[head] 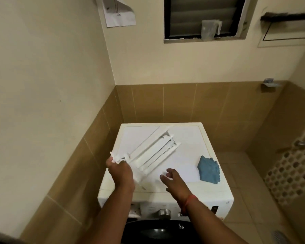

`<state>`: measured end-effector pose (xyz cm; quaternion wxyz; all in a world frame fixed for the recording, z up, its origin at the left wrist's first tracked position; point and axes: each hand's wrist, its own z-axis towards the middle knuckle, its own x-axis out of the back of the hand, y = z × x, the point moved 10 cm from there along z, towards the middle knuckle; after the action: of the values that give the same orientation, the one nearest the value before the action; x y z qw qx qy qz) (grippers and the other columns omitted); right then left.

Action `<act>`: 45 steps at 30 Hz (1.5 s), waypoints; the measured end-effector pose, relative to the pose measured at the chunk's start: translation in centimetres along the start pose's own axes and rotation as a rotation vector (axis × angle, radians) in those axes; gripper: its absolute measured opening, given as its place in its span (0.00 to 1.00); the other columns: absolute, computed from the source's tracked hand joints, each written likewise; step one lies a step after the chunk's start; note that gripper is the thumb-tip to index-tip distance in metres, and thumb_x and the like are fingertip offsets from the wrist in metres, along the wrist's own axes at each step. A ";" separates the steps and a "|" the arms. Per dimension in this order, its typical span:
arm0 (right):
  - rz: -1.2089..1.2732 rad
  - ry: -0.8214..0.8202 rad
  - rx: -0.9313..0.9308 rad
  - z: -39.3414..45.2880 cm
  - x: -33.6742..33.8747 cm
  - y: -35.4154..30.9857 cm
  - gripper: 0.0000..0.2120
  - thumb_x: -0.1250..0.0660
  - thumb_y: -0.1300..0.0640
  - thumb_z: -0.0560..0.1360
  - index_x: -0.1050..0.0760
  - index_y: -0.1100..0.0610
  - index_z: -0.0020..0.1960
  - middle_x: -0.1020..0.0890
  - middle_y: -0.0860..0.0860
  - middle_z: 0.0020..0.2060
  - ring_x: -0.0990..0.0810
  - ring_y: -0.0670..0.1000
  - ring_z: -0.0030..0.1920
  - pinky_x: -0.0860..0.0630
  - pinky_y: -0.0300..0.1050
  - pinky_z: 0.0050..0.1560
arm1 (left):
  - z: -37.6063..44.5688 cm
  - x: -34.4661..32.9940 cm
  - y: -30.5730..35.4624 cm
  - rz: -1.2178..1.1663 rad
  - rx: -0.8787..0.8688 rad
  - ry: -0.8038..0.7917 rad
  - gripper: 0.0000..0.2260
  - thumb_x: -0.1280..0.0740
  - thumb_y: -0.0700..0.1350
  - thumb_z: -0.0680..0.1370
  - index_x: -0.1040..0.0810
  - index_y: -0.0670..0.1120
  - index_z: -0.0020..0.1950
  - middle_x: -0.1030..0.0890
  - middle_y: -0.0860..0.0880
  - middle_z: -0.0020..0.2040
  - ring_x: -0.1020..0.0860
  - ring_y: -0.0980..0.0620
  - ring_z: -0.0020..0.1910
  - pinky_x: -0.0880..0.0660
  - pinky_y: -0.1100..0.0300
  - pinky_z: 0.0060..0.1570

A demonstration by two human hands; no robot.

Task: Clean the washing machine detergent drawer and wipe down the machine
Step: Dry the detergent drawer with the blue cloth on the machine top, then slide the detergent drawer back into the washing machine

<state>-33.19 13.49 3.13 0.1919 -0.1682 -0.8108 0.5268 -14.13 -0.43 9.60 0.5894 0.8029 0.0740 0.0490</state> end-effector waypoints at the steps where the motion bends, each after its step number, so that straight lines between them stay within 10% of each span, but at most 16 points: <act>1: 0.052 -0.005 -0.026 -0.2 -0.8 0.4 0.29 0.32 0.45 0.76 0.37 0.50 0.72 0.30 0.50 0.67 0.27 0.52 0.65 0.28 0.53 0.66 | 0.3 0.8 -1.1 -0.074 0.104 -0.013 0.21 0.41 0.38 0.77 0.34 0.47 0.69 0.23 0.42 0.61 0.22 0.41 0.55 0.23 0.44 0.57; 7: 0.268 -0.059 -0.126 -3.6 -7.1 1.3 0.30 0.32 0.41 0.76 0.40 0.42 0.74 0.27 0.45 0.66 0.26 0.52 0.64 0.29 0.53 0.64 | -1.6 5.4 -3.2 -0.157 0.512 -0.239 0.18 0.47 0.32 0.79 0.33 0.43 0.67 0.24 0.38 0.58 0.24 0.35 0.51 0.30 0.23 0.48; 11: 0.212 0.002 -0.074 -6.4 -8.9 1.2 0.25 0.33 0.45 0.77 0.35 0.42 0.71 0.20 0.52 0.58 0.22 0.58 0.61 0.27 0.47 0.54 | -3.7 8.8 -4.3 -0.139 0.634 -0.335 0.14 0.47 0.33 0.79 0.31 0.37 0.63 0.28 0.35 0.64 0.28 0.32 0.62 0.29 0.28 0.58; 15: 0.195 0.034 0.040 -9.4 -8.7 0.7 0.28 0.28 0.40 0.70 0.29 0.40 0.69 0.20 0.50 0.58 0.21 0.52 0.59 0.30 0.53 0.65 | -5.0 10.7 -4.7 -0.207 0.689 -0.423 0.07 0.44 0.35 0.79 0.29 0.38 0.55 0.27 0.35 0.61 0.28 0.31 0.60 0.26 0.32 0.56; 23: 0.141 0.132 0.186 -13.7 -7.3 -0.4 0.21 0.27 0.43 0.71 0.25 0.39 0.63 0.18 0.46 0.57 0.21 0.47 0.58 0.23 0.47 0.60 | -6.4 13.8 -4.6 0.319 0.508 -0.592 0.37 0.49 0.76 0.73 0.34 0.48 0.68 0.25 0.37 0.58 0.22 0.43 0.54 0.19 0.39 0.40; 28: 0.181 0.150 0.157 -15.6 -7.0 -0.4 0.12 0.34 0.41 0.76 0.19 0.46 0.53 0.16 0.46 0.51 0.19 0.48 0.55 0.25 0.48 0.62 | -6.6 15.8 -5.5 0.511 0.431 -0.489 0.42 0.53 0.78 0.71 0.32 0.49 0.70 0.26 0.45 0.44 0.28 0.52 0.36 0.19 0.41 0.44; 32: 0.174 0.147 0.124 -16.6 -6.7 1.4 0.14 0.40 0.42 0.80 0.18 0.45 0.51 0.17 0.44 0.52 0.21 0.47 0.57 0.27 0.51 0.64 | -7.9 17.2 -6.8 0.543 0.404 -0.408 0.34 0.55 0.75 0.74 0.25 0.48 0.50 0.31 0.49 0.33 0.33 0.53 0.30 0.23 0.48 0.55; 38: 0.275 0.067 0.056 -19.3 -8.8 4.0 0.10 0.37 0.50 0.79 0.19 0.51 0.55 0.18 0.49 0.54 0.21 0.47 0.53 0.23 0.38 0.45 | -9.1 19.9 -9.8 0.509 0.364 -0.321 0.36 0.56 0.70 0.78 0.22 0.42 0.52 0.33 0.48 0.29 0.36 0.52 0.28 0.35 0.59 0.37; 45: 0.194 0.025 -0.016 -21.3 -12.9 10.2 0.10 0.38 0.52 0.80 0.20 0.53 0.55 0.17 0.50 0.54 0.21 0.49 0.56 0.26 0.48 0.61 | -8.9 25.3 -14.8 0.535 0.435 -0.238 0.34 0.55 0.68 0.79 0.26 0.39 0.45 0.33 0.47 0.27 0.36 0.51 0.25 0.38 0.60 0.30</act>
<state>-10.82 28.14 -0.11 0.1490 -0.2540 -0.7924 0.5342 8.40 16.75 -2.04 0.3757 0.9005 -0.1991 0.0908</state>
